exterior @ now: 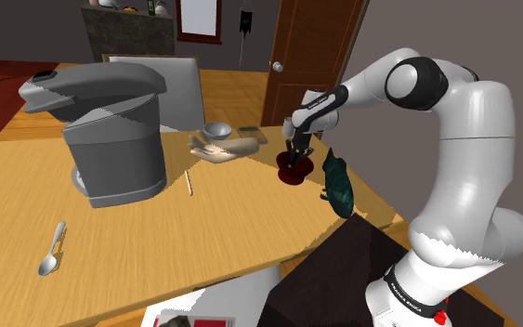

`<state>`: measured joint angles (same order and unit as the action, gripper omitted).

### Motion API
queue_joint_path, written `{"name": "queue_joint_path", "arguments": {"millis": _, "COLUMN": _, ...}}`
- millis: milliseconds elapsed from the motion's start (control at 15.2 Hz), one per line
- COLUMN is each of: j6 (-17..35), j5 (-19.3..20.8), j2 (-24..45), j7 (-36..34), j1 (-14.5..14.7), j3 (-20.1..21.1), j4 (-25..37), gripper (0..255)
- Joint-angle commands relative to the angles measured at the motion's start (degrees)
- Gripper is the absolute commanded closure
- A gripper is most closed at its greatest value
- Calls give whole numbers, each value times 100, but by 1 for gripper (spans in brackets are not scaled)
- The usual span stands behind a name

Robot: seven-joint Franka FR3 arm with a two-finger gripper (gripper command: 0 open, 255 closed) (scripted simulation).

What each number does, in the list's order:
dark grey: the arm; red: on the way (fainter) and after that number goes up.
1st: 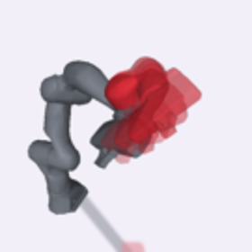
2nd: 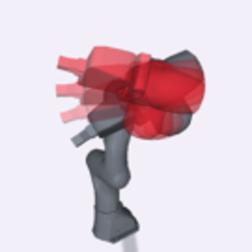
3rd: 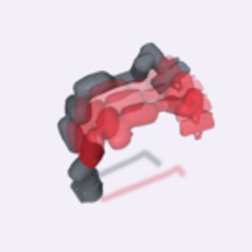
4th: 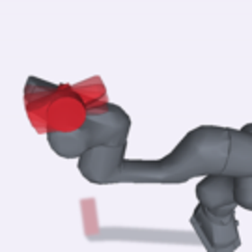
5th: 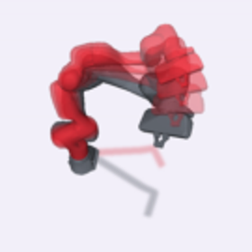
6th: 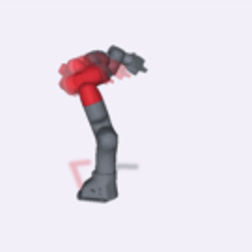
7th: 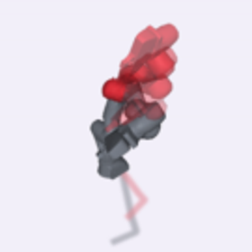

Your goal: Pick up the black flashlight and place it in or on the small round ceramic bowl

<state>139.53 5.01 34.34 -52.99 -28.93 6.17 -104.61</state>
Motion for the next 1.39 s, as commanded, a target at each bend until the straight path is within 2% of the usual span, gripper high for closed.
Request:
{"name": "queue_joint_path", "arguments": {"millis": 0, "j6": 30, "j5": 6, "j2": 40, "j7": -9, "j1": 6, "j3": -5, "j4": -2, "gripper": 255}}
{"name": "queue_joint_path", "arguments": {"millis": 396, "j6": 29, "j5": 6, "j2": 40, "j7": -9, "j1": 6, "j3": -4, "j4": -1, "gripper": 255}}
{"name": "queue_joint_path", "arguments": {"millis": 462, "j6": 30, "j5": 6, "j2": 42, "j7": -10, "j1": 6, "j3": -4, "j4": 1, "gripper": 0}}
{"name": "queue_joint_path", "arguments": {"millis": 792, "j6": 29, "j5": 6, "j2": 40, "j7": -9, "j1": 6, "j3": -4, "j4": -1, "gripper": 0}}
{"name": "queue_joint_path", "arguments": {"millis": 1056, "j6": -474, "j5": -67, "j2": -478, "j7": 37, "j1": -36, "j3": 51, "j4": -15, "gripper": 0}}
{"name": "queue_joint_path", "arguments": {"millis": 1320, "j6": -474, "j5": -68, "j2": -478, "j7": 37, "j1": -36, "j3": 51, "j4": -15, "gripper": 0}}
